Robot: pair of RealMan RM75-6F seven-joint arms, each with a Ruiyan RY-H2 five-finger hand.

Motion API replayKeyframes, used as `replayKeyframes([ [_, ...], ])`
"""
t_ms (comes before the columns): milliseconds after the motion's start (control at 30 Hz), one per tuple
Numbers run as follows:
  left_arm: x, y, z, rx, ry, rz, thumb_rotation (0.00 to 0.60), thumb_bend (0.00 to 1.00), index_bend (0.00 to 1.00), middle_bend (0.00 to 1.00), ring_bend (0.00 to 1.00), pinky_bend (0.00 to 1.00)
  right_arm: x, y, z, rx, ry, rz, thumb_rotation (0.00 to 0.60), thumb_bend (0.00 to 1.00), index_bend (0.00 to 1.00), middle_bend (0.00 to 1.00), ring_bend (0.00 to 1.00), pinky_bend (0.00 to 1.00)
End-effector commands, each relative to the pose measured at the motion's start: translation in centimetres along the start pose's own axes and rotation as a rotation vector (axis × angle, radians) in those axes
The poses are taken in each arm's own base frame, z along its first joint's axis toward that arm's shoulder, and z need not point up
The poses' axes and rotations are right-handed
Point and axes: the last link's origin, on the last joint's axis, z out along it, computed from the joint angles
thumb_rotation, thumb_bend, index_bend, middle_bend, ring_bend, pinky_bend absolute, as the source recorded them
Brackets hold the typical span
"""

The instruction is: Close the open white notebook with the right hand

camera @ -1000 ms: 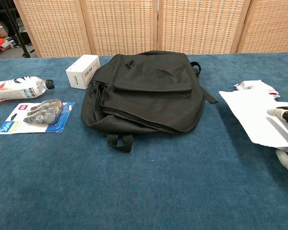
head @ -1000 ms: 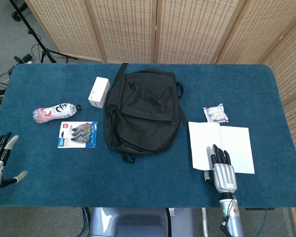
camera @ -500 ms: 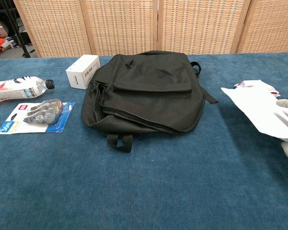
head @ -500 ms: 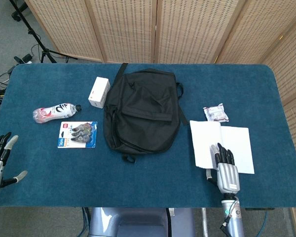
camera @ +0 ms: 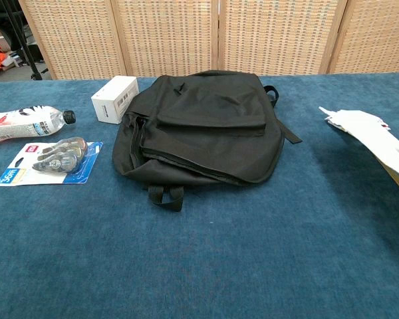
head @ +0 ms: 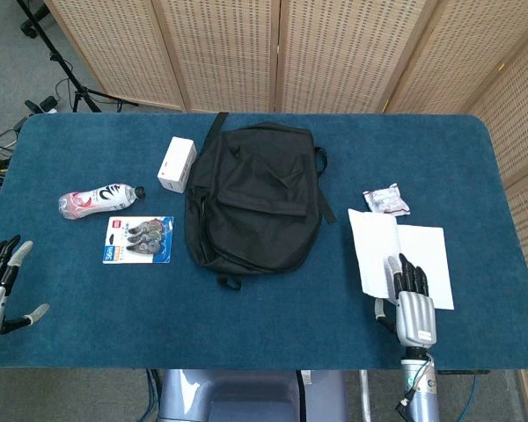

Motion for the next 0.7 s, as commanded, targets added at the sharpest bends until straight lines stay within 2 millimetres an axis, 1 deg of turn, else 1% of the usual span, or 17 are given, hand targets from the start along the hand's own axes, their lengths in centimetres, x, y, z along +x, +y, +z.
replayKeyframes([
  [33,0.0,0.0,0.0,-0.001,0.0,0.0,0.553,0.07,0.0,0.0,0.0,0.0,0.2,0.0,-0.2,0.001,0.006,0.002,0.6,0.54,0.0,0.0,0.0,0.0],
  [300,0.1,0.0,0.0,-0.002,0.004,-0.002,0.553,0.07,0.0,0.0,0.0,0.0,0.9,0.1,-0.3,-0.003,0.033,0.01,0.6,0.54,0.0,0.0,0.0,0.0],
  [700,-0.1,0.1,0.0,-0.007,-0.002,0.0,0.553,0.07,0.0,0.0,0.0,0.0,2.0,0.5,0.9,-0.041,0.066,0.017,0.6,0.54,0.0,0.0,0.0,0.0],
])
